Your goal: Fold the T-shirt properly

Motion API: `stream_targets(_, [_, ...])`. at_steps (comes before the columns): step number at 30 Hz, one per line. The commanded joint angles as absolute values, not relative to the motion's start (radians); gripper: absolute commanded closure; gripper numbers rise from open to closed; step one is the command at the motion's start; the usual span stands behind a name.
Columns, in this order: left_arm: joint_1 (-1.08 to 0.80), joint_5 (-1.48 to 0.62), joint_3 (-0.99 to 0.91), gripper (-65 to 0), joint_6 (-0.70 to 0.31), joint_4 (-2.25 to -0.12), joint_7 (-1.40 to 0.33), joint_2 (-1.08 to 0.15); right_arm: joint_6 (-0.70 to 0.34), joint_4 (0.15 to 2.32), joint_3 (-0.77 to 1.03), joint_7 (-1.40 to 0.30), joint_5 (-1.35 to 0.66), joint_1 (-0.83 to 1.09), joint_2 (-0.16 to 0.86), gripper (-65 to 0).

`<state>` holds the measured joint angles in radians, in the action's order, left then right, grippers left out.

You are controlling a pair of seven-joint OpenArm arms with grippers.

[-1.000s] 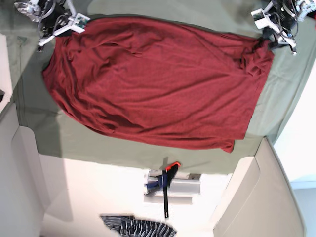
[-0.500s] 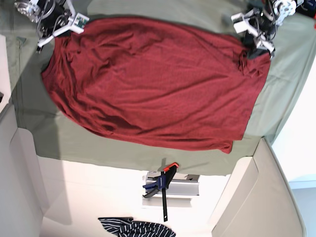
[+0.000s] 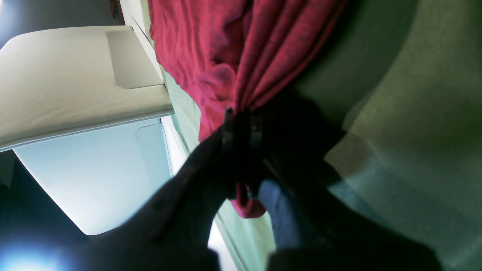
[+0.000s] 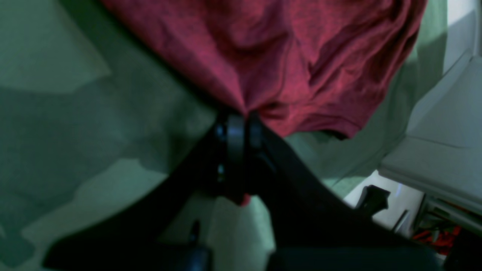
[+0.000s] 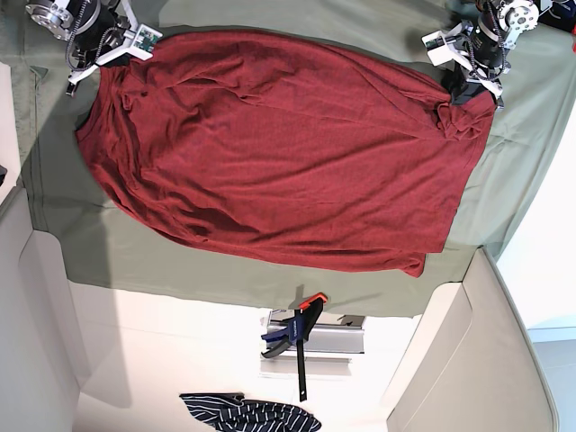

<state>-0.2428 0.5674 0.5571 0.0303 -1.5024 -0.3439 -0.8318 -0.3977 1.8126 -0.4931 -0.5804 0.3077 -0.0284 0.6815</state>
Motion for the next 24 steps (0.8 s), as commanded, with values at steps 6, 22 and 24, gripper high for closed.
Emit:
stream_targets(6, [-0.248,0.551,0.563,0.0,0.097,-1.494,-0.398,-0.843,-0.389,1.825,-0.485,-0.581,0.314,-0.041,0.709,0.0])
stream_targets(22, [-0.412,0.593,0.562,0.0,0.098,-1.68,-0.495,-0.937,-0.388,1.88,-0.485,-0.623,0.287,0.079,0.914,0.0])
stream_targets(24, [-0.447,0.623,0.562,0.0,0.108,-1.685,-0.512,-0.937,-0.388,1.896,-0.485,-0.63,0.288,0.094,0.922,0.0])
